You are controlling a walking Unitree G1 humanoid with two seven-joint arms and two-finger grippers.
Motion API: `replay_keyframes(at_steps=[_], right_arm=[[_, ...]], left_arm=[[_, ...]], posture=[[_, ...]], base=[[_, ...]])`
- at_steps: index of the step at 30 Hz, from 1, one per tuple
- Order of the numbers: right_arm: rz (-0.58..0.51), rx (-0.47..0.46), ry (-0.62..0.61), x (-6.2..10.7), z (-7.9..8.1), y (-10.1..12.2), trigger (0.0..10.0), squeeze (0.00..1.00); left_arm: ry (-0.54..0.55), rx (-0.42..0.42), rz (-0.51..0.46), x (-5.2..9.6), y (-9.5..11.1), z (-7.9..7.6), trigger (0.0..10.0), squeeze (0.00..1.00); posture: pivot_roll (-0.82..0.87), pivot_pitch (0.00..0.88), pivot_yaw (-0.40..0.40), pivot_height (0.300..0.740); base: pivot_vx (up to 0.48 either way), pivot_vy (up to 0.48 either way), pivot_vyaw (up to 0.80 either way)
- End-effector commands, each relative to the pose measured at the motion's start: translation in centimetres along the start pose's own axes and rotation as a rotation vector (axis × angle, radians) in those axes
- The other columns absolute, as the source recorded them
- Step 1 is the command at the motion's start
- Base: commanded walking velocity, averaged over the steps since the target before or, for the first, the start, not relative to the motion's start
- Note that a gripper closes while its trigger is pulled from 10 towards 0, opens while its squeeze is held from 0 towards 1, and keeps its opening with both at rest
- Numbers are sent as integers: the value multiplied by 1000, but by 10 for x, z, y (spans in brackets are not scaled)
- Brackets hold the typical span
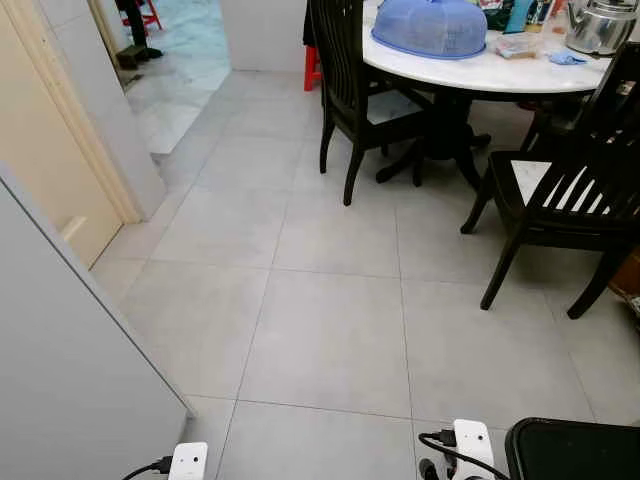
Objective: Restocking fridge
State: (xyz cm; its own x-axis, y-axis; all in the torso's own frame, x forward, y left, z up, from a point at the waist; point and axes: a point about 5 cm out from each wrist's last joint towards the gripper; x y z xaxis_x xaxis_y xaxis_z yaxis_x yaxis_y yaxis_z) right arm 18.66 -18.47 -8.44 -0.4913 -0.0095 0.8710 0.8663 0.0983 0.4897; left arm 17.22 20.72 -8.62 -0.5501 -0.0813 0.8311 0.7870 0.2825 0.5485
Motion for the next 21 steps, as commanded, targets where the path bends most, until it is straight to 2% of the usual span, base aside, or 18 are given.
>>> replay_keyframes(at_steps=[1,9,21], right_arm=[[1,-12,-1,0,0,-2,10000,0],[-23,53,13,1,-2,0,10000,0],[-26,47,25,1,-2,0,10000,0]], left_arm=[[9,-20,17,1,-5,5,10000,0],[6,-21,32,2,-8,4,10000,0],[27,2,30,1,-8,5,10000,0]], posture=[[-46,0,18,740],[-48,0,12,740],[-46,0,5,740]], base=[[0,0,0],[0,0,51],[0,0,786]])
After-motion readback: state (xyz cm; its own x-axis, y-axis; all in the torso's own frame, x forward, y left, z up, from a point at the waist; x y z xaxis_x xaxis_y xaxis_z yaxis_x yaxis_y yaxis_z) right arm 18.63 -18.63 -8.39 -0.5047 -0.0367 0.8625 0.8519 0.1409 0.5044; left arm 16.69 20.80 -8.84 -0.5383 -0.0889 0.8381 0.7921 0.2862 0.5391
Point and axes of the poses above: a point about 5 cm out from each wrist's last joint towards the gripper, its own x axis pointing back from the gripper into the wrist, its own y axis along the axis of the wrist's last joint, z = x × y, and after that the axes turned 14 degrees about x, right-handed
